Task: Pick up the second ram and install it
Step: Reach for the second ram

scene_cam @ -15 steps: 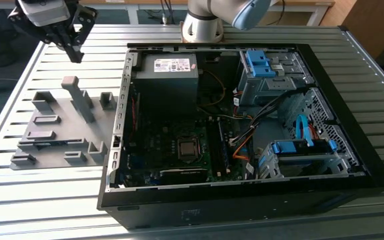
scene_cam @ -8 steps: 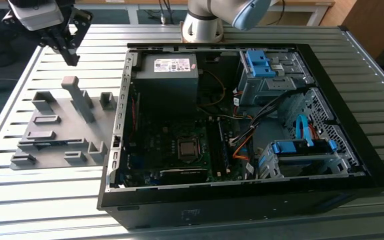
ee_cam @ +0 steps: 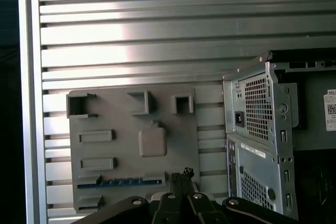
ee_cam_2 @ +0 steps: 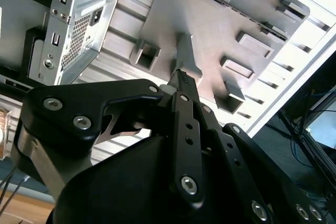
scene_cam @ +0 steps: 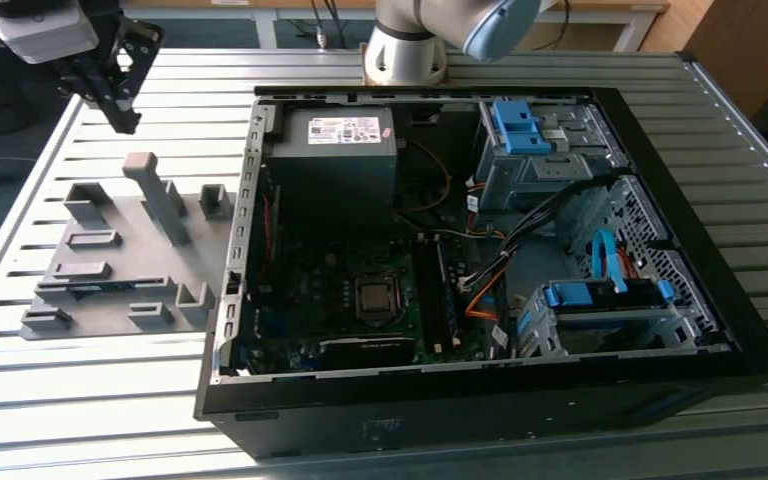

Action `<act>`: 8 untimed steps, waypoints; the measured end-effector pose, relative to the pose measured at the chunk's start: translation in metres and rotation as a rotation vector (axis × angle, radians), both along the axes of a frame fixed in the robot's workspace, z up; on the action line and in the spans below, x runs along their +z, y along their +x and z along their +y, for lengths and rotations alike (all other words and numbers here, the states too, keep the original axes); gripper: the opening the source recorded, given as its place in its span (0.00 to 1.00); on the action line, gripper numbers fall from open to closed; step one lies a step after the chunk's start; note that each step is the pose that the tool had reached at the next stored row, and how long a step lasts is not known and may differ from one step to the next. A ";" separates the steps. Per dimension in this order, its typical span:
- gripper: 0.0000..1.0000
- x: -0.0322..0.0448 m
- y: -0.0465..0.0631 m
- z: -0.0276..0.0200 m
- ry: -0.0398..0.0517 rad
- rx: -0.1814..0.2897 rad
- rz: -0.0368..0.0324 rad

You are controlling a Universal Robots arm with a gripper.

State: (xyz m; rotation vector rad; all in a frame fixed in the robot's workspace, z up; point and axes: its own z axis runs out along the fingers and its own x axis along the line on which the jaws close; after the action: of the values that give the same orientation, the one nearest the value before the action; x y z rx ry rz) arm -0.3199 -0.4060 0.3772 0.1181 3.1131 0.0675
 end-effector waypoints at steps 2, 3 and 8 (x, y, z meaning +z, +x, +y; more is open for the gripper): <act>0.11 -0.0001 -0.003 0.0000 0.0000 0.000 0.0000; 0.11 -0.0001 -0.004 0.0000 0.0001 0.000 -0.0001; 0.11 -0.0002 -0.009 0.0000 0.0000 0.000 0.0000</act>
State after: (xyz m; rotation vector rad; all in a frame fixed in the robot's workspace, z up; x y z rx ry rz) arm -0.3287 -0.4060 0.3770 0.1181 3.1131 0.0676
